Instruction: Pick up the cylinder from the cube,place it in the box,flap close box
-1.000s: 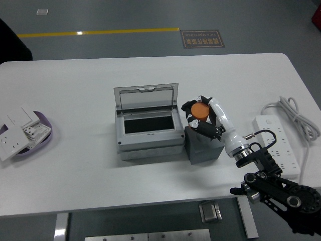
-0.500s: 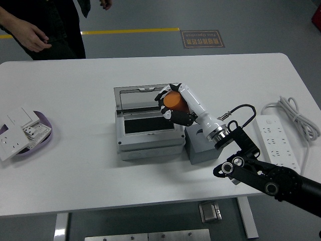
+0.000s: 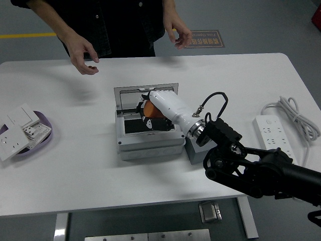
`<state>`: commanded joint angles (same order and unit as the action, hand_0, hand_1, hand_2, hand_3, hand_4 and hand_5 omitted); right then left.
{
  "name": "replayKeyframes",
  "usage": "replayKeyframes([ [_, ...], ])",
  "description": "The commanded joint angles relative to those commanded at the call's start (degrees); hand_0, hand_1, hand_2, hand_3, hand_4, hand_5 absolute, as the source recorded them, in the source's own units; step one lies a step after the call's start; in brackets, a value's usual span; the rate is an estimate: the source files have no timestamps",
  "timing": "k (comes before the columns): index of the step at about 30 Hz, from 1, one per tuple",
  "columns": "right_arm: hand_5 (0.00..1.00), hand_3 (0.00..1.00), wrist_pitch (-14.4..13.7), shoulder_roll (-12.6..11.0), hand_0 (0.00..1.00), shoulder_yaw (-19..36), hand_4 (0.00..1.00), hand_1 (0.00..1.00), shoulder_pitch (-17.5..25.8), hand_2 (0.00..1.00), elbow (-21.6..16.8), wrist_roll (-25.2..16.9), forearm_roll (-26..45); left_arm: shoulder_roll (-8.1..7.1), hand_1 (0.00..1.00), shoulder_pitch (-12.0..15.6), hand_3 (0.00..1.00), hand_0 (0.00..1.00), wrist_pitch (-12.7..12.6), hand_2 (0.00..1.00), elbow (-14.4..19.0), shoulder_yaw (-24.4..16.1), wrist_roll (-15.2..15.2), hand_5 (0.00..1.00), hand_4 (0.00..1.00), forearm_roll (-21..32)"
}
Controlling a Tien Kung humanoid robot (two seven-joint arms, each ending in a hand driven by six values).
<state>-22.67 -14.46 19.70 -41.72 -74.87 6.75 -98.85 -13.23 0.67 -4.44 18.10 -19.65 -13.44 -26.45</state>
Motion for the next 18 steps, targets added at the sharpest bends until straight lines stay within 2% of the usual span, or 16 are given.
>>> replayKeyframes([
  [4,0.002,0.286,4.0,0.4,0.024,0.3,0.002,0.181,0.2,0.310,1.4,0.5,-0.4,-0.02,0.635,0.0,0.632,0.611,0.0,0.628,0.0,0.0,0.0,0.250,0.684,-0.1],
  [6,0.002,0.286,5.1,0.5,0.024,0.6,0.002,0.181,0.4,0.310,2.1,0.0,-0.1,0.01,0.635,0.0,0.632,0.611,0.0,0.628,0.0,0.0,-0.1,0.250,0.684,-0.1],
  [7,0.002,0.475,5.4,0.5,0.244,0.6,0.370,0.369,0.4,0.472,2.4,-0.3,-0.1,0.02,0.635,0.1,0.631,0.611,0.0,0.628,0.0,0.0,-0.1,0.250,0.684,-0.1],
  [12,0.002,0.475,5.6,0.8,0.244,0.1,0.370,0.369,0.1,0.472,3.3,-1.4,-0.6,0.04,0.635,0.1,0.631,0.611,0.0,0.628,0.0,0.0,-0.1,0.250,0.684,-0.2],
  [13,0.280,0.683,5.6,0.8,0.776,0.0,0.497,0.711,0.0,0.730,3.4,-1.5,-0.8,0.05,0.635,0.0,0.632,0.611,0.0,0.628,0.0,0.0,0.0,0.250,0.684,-0.1],
  [18,0.280,0.683,5.7,0.9,0.776,-0.3,0.497,0.711,-0.3,0.730,3.6,-1.8,-1.6,0.05,0.635,-0.1,0.632,0.611,0.0,0.628,0.0,0.1,0.0,0.250,0.684,-0.1],
])
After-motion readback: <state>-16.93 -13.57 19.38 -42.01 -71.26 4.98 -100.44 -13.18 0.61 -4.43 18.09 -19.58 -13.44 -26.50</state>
